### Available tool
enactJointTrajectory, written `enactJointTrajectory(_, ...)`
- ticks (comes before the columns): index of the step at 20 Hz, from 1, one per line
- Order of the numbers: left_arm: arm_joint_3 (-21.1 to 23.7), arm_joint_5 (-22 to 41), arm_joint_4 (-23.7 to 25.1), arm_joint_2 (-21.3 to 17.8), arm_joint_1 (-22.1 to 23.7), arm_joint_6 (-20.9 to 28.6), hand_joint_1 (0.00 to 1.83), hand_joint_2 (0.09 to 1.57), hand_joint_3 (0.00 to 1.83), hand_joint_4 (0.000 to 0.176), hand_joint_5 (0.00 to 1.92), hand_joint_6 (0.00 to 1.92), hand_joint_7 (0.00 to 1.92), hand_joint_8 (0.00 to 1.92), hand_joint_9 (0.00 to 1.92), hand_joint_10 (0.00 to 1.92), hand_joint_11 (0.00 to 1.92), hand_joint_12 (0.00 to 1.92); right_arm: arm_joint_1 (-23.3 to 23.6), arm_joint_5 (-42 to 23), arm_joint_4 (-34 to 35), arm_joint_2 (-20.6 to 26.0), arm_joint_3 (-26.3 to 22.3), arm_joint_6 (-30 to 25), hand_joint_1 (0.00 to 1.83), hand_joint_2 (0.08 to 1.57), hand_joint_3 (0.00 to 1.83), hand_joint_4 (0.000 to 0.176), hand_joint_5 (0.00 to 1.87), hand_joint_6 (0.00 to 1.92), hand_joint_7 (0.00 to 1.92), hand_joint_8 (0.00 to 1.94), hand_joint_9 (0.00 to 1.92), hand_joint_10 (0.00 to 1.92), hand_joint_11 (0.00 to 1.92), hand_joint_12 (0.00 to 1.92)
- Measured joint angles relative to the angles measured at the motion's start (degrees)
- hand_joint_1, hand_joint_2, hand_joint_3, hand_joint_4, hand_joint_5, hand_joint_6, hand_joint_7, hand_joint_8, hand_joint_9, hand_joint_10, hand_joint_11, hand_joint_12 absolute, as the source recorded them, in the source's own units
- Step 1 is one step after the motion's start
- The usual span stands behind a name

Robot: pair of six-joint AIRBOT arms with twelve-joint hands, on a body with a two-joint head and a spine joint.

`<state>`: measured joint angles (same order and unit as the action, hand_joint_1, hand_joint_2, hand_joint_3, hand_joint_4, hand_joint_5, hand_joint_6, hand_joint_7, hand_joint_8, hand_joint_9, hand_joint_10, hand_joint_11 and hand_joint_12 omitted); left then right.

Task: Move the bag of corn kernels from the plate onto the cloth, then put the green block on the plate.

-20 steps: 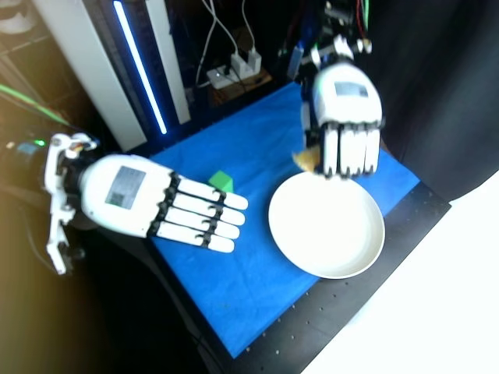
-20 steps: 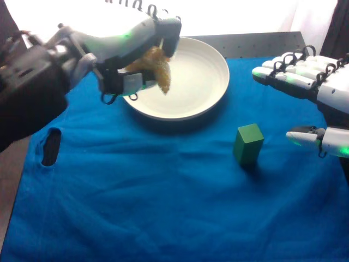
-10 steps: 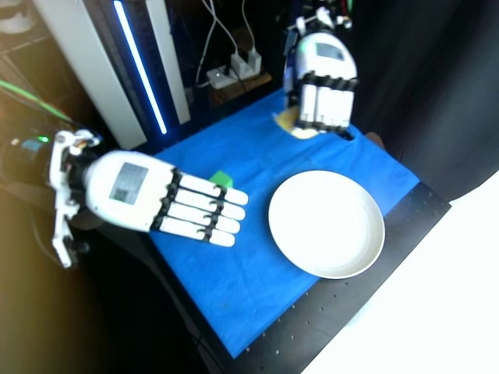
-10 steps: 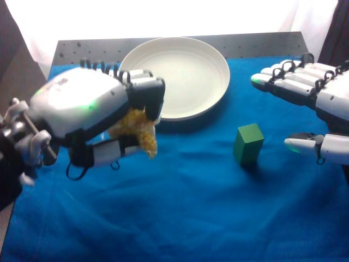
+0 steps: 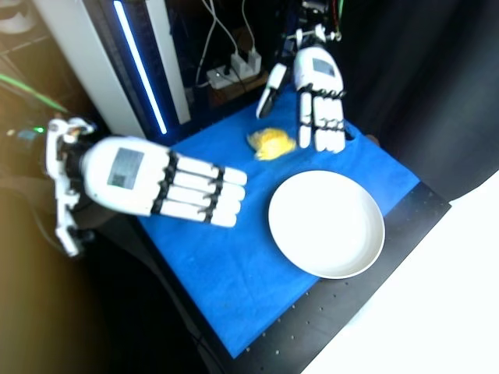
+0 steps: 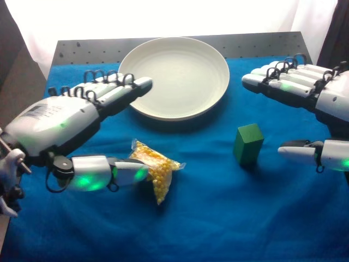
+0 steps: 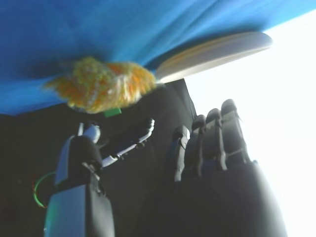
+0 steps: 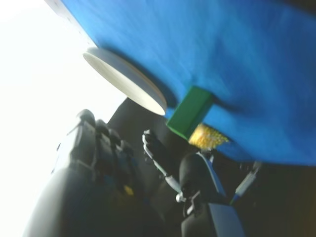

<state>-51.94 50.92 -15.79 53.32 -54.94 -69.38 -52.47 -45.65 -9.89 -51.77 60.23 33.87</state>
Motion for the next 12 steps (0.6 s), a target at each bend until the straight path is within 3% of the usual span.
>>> enactJointTrajectory(1,0.0,0.8,-0.8,0.0,-0.4,0.0,0.52,1.00,0.00,0.164,0.00,0.00,0.00,0.00,0.00,0.00,0.00,0.00,0.0,-0.1,-0.3,-0.2,0.2,-0.7,0.79,1.21,0.00,0.000,0.00,0.00,0.00,0.00,0.00,0.00,0.02,0.01)
enactJointTrajectory(2,0.0,1.2,-1.4,-0.2,-0.8,0.0,0.52,1.01,0.00,0.148,0.00,0.00,0.00,0.00,0.00,0.00,0.00,0.00,0.0,-0.2,-0.9,-0.4,0.3,-0.8,0.82,1.20,0.00,0.000,0.00,0.00,0.00,0.00,0.00,0.00,0.02,0.01)
enactJointTrajectory(3,0.1,1.7,-1.8,-0.5,-1.0,0.0,0.51,1.05,0.00,0.126,0.00,0.00,0.00,0.00,0.00,0.00,0.00,0.00,0.0,-0.4,-0.8,-0.8,0.5,-0.8,0.83,1.20,0.00,0.000,0.00,0.00,0.00,0.00,0.00,0.00,0.03,0.02)
enactJointTrajectory(4,0.2,2.4,-2.3,-0.5,-1.1,0.0,0.49,1.14,0.03,0.069,0.00,0.00,0.00,0.00,0.00,0.00,0.00,0.00,0.0,-0.3,-0.8,-1.2,0.9,-0.8,0.83,1.21,0.00,0.000,0.00,0.00,0.00,0.00,0.00,0.00,0.00,0.02)
enactJointTrajectory(5,0.2,3.1,-2.5,-0.5,-1.4,0.0,0.47,1.18,0.01,0.087,0.00,0.00,0.00,0.00,0.00,0.00,0.00,0.00,0.0,-0.1,-0.9,-1.7,1.5,-1.2,0.82,1.22,0.00,0.000,0.00,0.00,0.00,0.00,0.01,0.00,0.00,0.13)
enactJointTrajectory(6,0.4,3.8,-3.1,-0.5,-1.8,0.0,0.47,1.18,0.01,0.087,0.00,0.00,0.00,0.00,0.00,0.00,0.00,0.00,0.0,0.1,-0.8,-2.5,2.3,-2.1,0.82,1.22,0.00,0.000,0.00,0.00,0.00,0.00,0.01,0.00,0.00,0.13)
enactJointTrajectory(7,0.5,4.2,-3.6,-0.5,-2.1,0.0,0.47,1.19,0.01,0.097,0.00,0.00,0.00,0.00,0.00,0.00,0.00,0.00,-0.1,0.4,-0.8,-3.3,3.2,-3.1,0.81,1.22,0.00,0.000,0.00,0.00,0.00,0.00,0.03,0.01,0.00,0.29)
enactJointTrajectory(8,0.5,4.8,-4.0,-0.5,-2.6,0.0,0.41,1.18,0.01,0.119,0.00,0.00,0.00,0.00,0.00,0.00,0.00,0.00,-0.7,0.7,-0.5,-4.5,4.6,-4.4,0.83,1.22,0.00,0.000,0.00,0.00,0.02,0.00,0.06,0.03,0.00,0.45)
enactJointTrajectory(9,0.6,5.2,-4.8,-0.5,-2.9,0.0,0.39,1.20,0.01,0.103,0.00,0.00,0.00,0.00,0.00,0.00,0.00,0.00,-0.8,1.8,-0.5,-5.5,5.4,-5.0,0.87,1.23,0.00,0.000,0.05,0.02,0.12,0.02,0.14,0.07,0.00,0.83)
enactJointTrajectory(10,0.6,5.4,-5.0,-0.5,-3.0,0.0,0.39,1.20,0.01,0.103,0.00,0.00,0.00,0.00,0.00,0.00,0.00,0.00,-0.9,2.1,-0.5,-6.1,5.7,-5.1,0.87,1.23,0.00,0.000,0.05,0.02,0.12,0.02,0.14,0.07,0.00,0.83)
enactJointTrajectory(11,0.6,5.7,-5.1,-0.5,-3.1,0.0,0.46,1.20,0.01,0.096,0.00,0.00,0.00,0.00,0.00,0.00,0.00,0.00,-0.9,2.3,-0.5,-6.5,5.8,-5.2,0.85,1.25,0.01,0.000,0.09,0.03,0.18,0.03,0.19,0.10,0.00,1.07)
enactJointTrajectory(12,0.6,6.0,-5.1,-0.5,-3.1,0.0,0.51,1.21,0.01,0.105,0.00,0.00,0.00,0.00,0.00,0.00,0.00,0.00,-0.9,2.2,-0.2,-6.8,6.2,-5.2,0.84,1.26,0.01,0.000,0.16,0.05,0.31,0.07,0.29,0.18,0.00,1.36)
